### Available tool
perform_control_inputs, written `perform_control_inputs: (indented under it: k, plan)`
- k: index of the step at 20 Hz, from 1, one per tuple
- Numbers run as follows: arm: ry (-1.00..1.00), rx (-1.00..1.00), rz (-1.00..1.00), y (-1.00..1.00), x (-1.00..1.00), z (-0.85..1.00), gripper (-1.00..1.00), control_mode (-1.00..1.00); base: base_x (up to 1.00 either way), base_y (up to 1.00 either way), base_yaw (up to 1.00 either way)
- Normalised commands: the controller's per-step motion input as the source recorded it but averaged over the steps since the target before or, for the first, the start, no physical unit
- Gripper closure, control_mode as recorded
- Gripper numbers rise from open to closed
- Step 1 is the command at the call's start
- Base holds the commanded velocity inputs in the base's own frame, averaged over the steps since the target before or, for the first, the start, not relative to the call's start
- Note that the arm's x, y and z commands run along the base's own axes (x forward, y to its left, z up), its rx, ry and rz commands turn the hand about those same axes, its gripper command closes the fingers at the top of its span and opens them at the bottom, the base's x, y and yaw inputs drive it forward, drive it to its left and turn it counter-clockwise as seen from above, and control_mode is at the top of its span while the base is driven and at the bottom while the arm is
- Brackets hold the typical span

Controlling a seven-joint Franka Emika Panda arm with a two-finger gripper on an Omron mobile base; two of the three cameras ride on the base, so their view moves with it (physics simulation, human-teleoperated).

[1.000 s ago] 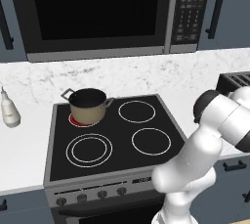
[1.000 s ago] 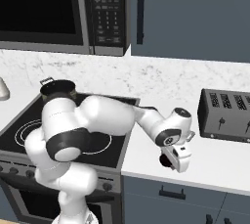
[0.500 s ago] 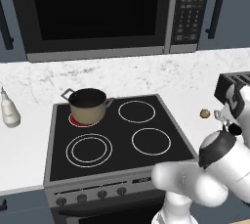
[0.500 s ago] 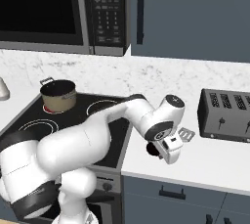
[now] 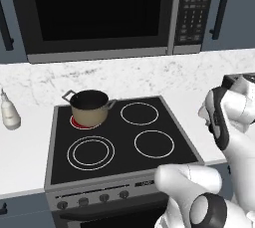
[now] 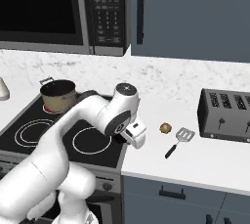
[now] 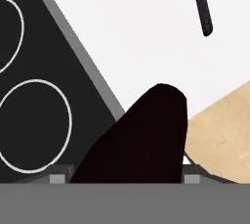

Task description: Put the avocado and mushroom in the pot. Retrieve the spatula and lightly stir the vegetables in the pot.

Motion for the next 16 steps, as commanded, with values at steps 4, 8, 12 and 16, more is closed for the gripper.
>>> perform_control_inputs:
  k: [4,8,12,16]
  plan:
    - [-0.01,-0.11,0.21,1.0,0.15,0.45,1.0,-1.0,0.0,0.0,0.0]
    - [-0.03,-0.12,0.19,1.0,0.26,0.41,1.0,-1.0,0.0,0.0,0.0]
    - [-0.14,-0.17,0.18,1.0,0.16,0.31,1.0,-1.0,0.0,0.0,0.0]
    - [-0.23,-0.22,0.18,1.0,0.01,0.21,1.0,-1.0,0.0,0.0,0.0]
